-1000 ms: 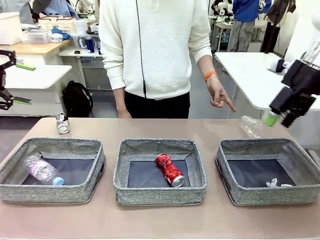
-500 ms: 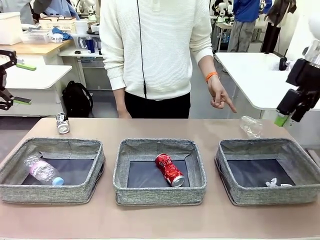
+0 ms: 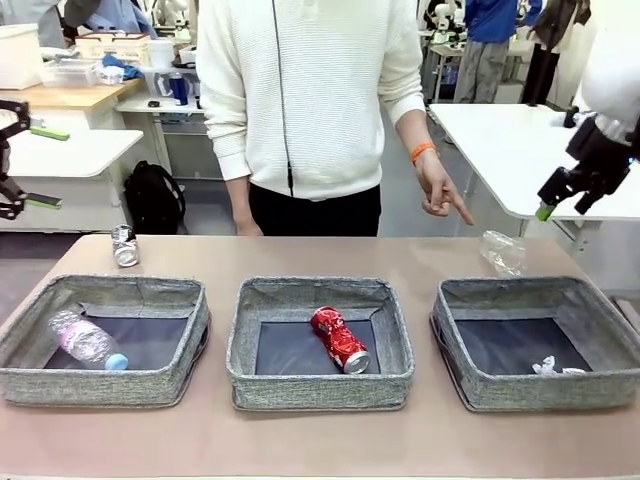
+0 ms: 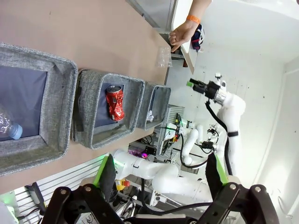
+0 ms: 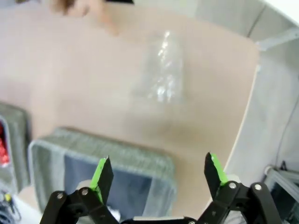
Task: Sort the waste into the appropriate baskets.
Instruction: Pick up the waste item pointed out by the person.
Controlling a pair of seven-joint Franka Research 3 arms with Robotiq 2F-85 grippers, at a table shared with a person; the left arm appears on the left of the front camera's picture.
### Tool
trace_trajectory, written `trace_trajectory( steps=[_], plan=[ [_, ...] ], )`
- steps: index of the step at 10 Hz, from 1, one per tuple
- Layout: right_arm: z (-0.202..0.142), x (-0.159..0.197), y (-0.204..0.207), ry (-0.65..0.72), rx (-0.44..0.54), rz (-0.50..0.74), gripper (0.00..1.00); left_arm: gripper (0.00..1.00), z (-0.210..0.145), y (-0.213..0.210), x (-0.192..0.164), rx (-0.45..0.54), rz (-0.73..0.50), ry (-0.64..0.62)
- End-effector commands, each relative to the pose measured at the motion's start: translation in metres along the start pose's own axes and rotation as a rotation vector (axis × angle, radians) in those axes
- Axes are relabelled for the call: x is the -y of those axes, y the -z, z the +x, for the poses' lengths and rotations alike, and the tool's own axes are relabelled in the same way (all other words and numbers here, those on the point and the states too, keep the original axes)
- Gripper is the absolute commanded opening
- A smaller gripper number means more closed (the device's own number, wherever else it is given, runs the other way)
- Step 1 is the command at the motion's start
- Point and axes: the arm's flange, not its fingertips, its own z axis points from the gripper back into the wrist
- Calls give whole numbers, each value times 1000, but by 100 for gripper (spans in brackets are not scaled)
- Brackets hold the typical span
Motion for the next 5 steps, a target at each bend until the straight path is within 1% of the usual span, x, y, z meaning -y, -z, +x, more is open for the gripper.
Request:
trace_trajectory(
  steps=[1, 2, 3, 4, 5],
  plan=[
    [16, 3, 9, 18, 60, 26, 100, 100, 0, -1, 4, -3, -23, 5],
    [13, 4, 13, 17, 112, 59, 100, 100, 0, -1, 4, -3, -23, 5],
    [-2, -8, 4, -32, 52, 222, 100, 100, 0, -1, 4, -3, -23, 5],
    [18, 7, 23, 32, 43, 17, 100, 100, 0, -1, 4, -3, -23, 5],
    [17, -1, 21, 22, 57, 87, 100, 100, 0, -1, 4, -3, -23, 5]
  ],
)
